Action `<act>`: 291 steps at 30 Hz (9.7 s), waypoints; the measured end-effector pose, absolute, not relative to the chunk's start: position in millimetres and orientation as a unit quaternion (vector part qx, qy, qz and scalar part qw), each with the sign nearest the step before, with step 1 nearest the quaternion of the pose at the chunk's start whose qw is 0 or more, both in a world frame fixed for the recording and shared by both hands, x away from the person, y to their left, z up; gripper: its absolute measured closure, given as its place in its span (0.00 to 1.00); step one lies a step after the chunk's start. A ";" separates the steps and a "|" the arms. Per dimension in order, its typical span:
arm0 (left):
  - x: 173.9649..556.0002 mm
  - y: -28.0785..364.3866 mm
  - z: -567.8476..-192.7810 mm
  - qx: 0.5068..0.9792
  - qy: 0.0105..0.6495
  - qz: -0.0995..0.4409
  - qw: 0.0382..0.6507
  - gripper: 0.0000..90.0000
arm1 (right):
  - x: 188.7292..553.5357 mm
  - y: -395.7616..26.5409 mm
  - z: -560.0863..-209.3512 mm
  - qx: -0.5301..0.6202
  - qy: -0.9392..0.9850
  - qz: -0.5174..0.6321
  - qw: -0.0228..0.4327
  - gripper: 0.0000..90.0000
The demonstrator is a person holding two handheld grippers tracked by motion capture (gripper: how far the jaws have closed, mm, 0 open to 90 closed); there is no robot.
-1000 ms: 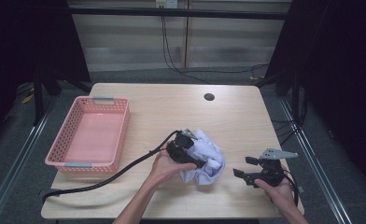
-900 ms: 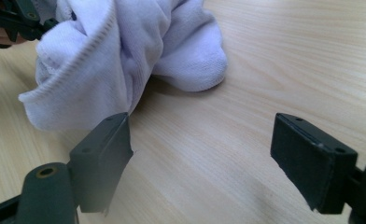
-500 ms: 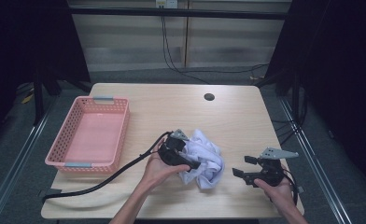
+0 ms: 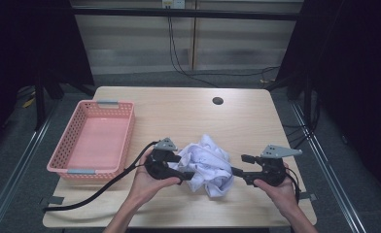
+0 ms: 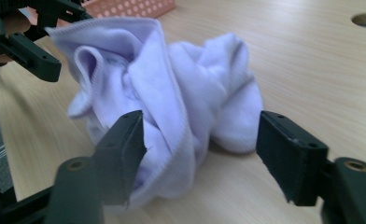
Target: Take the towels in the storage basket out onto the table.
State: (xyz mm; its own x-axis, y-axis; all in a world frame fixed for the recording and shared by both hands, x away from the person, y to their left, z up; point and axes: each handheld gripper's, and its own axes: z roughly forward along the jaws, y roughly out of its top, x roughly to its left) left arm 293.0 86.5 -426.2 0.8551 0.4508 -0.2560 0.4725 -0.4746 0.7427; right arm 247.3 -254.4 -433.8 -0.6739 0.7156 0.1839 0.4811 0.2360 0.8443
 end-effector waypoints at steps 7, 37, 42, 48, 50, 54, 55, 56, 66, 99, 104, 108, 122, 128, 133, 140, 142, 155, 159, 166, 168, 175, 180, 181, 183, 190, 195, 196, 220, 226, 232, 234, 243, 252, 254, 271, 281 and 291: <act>281.9 100.4 -450.4 0.846 0.293 0.012 0.445 0.50 | 280.0 -223.0 -428.9 0.366 0.789 0.481 0.107 0.45; 315.7 74.7 -446.3 0.807 0.288 0.001 0.516 0.97 | 293.3 -198.9 -432.7 0.338 0.821 0.452 0.085 0.38; 306.6 76.6 -443.7 0.822 0.288 0.007 0.491 0.79 | 303.3 -166.9 -451.9 0.314 0.849 0.417 0.074 0.68; 282.6 102.6 -439.0 0.830 0.307 0.018 0.465 0.53 | 301.8 -179.3 -451.1 0.339 0.831 0.433 0.083 0.89; 271.9 106.5 -438.7 0.834 0.303 0.016 0.460 0.52 | 302.3 -186.8 -447.3 0.346 0.821 0.447 0.079 0.89; 262.2 93.3 -444.0 0.833 0.279 -0.010 0.478 0.56 | 306.0 -193.9 -447.1 0.359 0.811 0.456 0.076 0.87; 263.6 87.9 -446.3 0.834 0.276 -0.021 0.478 0.54 | 306.2 -194.2 -447.1 0.361 0.809 0.456 0.077 0.86; 267.9 77.1 -451.1 0.836 0.264 -0.021 0.481 0.48 | 306.6 -194.9 -446.0 0.364 0.808 0.456 0.080 0.86; 281.3 44.2 -483.0 0.849 0.259 -0.049 0.457 0.73 | 307.1 -203.8 -444.9 0.371 0.800 0.466 0.075 0.89; 286.1 171.6 -310.3 0.739 0.280 0.153 0.593 0.90 | 368.6 -334.7 -283.6 0.480 0.651 0.526 0.263 0.91; 285.3 151.3 -347.4 0.773 0.273 0.102 0.563 0.90 | 376.2 -340.7 -317.9 0.500 0.670 0.493 0.243 0.91; 286.1 130.7 -383.2 0.805 0.272 0.055 0.524 0.81 | 377.7 -336.4 -368.3 0.502 0.705 0.454 0.209 0.77; 286.1 125.7 -443.4 0.836 0.293 -0.002 0.465 0.57 | 315.0 -318.6 -417.3 0.472 0.746 0.436 0.174 0.50; 297.8 129.3 -491.8 0.864 0.321 -0.025 0.387 0.66 | 290.5 -284.7 -437.7 0.441 0.769 0.441 0.138 0.48; 301.0 124.8 -495.4 0.868 0.312 -0.025 0.386 0.92 | 278.2 -255.9 -441.4 0.414 0.783 0.451 0.112 0.47; 297.8 87.5 -499.3 0.868 0.302 -0.043 0.391 0.93 | 267.1 -218.6 -460.7 0.375 0.810 0.449 0.049 0.48; 298.1 74.8 -499.2 0.869 0.295 -0.051 0.394 0.90 | 262.6 -206.8 -467.5 0.362 0.813 0.455 0.024 0.50; 300.5 129.6 -464.2 0.817 0.333 -0.021 0.470 0.72 | 250.2 -131.5 -492.7 0.270 0.864 0.425 -0.023 0.54; 297.3 145.3 -462.5 0.815 0.338 -0.012 0.471 0.70 | 248.1 -125.6 -500.4 0.265 0.874 0.406 -0.018 0.74; 293.1 152.7 -468.2 0.823 0.347 -0.002 0.449 0.67 | 258.0 -180.0 -498.2 0.321 0.867 0.381 -0.001 0.96; 292.5 152.6 -468.7 0.823 0.349 -0.001 0.448 0.66 | 259.5 -188.7 -497.9 0.328 0.866 0.378 0.005 0.96; 291.8 152.3 -472.6 0.831 0.348 0.000 0.434 0.64 | 269.7 -263.2 -496.8 0.399 0.840 0.364 0.047 0.96; 286.3 151.9 -477.6 0.843 0.341 -0.004 0.417 0.64 | 282.8 -281.4 -495.9 0.423 0.831 0.355 0.071 0.95; 284.9 152.3 -478.2 0.845 0.337 -0.006 0.416 0.64 | 286.2 -283.8 -496.3 0.428 0.828 0.354 0.077 0.94; 281.1 154.5 -479.4 0.850 0.326 -0.013 0.413 0.64 | 291.4 -286.9 -496.6 0.434 0.823 0.355 0.084 0.91; 263.4 158.6 -489.1 0.872 0.293 -0.026 0.390 0.55 | 264.5 -285.9 -476.9 0.431 0.811 0.381 0.106 0.62; 259.1 147.0 -492.3 0.893 0.261 -0.015 0.367 0.68 | 241.3 -278.8 -476.8 0.396 0.822 0.400 0.080 0.59; 258.7 144.6 -492.3 0.895 0.259 -0.009 0.364 0.82 | 238.2 -274.5 -478.8 0.391 0.828 0.396 0.073 0.58; 305.7 96.4 -455.1 0.841 0.271 -0.012 0.468 0.81 | 310.6 -245.4 -450.5 0.380 0.807 0.439 0.105 1.00; 303.2 105.7 -458.6 0.852 0.273 -0.016 0.447 0.75 | 341.7 -249.7 -482.5 0.423 0.809 0.396 0.100 1.00; 280.2 136.3 -473.8 0.863 0.263 -0.031 0.431 0.76 | 338.6 -258.7 -484.8 0.431 0.807 0.393 0.095 0.82; 273.6 141.2 -481.3 0.868 0.261 -0.030 0.421 0.73 | 329.1 -262.6 -475.0 0.426 0.802 0.405 0.102 0.76; 268.7 132.2 -491.7 0.882 0.250 -0.018 0.400 0.61 | 264.5 -271.3 -469.8 0.386 0.814 0.425 0.083 0.70; 269.1 117.0 -491.7 0.891 0.235 0.013 0.389 0.93 | 266.7 -243.5 -489.2 0.355 0.841 0.402 0.070 0.62; 272.0 120.7 -487.8 0.879 0.247 0.006 0.409 0.95 | 268.5 -241.1 -487.5 0.353 0.837 0.414 0.061 0.81; 320.3 132.2 -413.2 0.795 0.285 0.021 0.536 0.95 | 296.4 -279.9 -403.9 0.384 0.753 0.516 0.138 0.98; 346.5 125.3 -340.3 0.772 0.275 0.061 0.569 0.95 | 323.7 -291.6 -325.8 0.375 0.720 0.552 0.189 0.98; 330.4 134.7 -249.6 0.743 0.233 0.116 0.617 0.96 | 309.9 -293.5 -227.6 0.327 0.703 0.581 0.247 0.98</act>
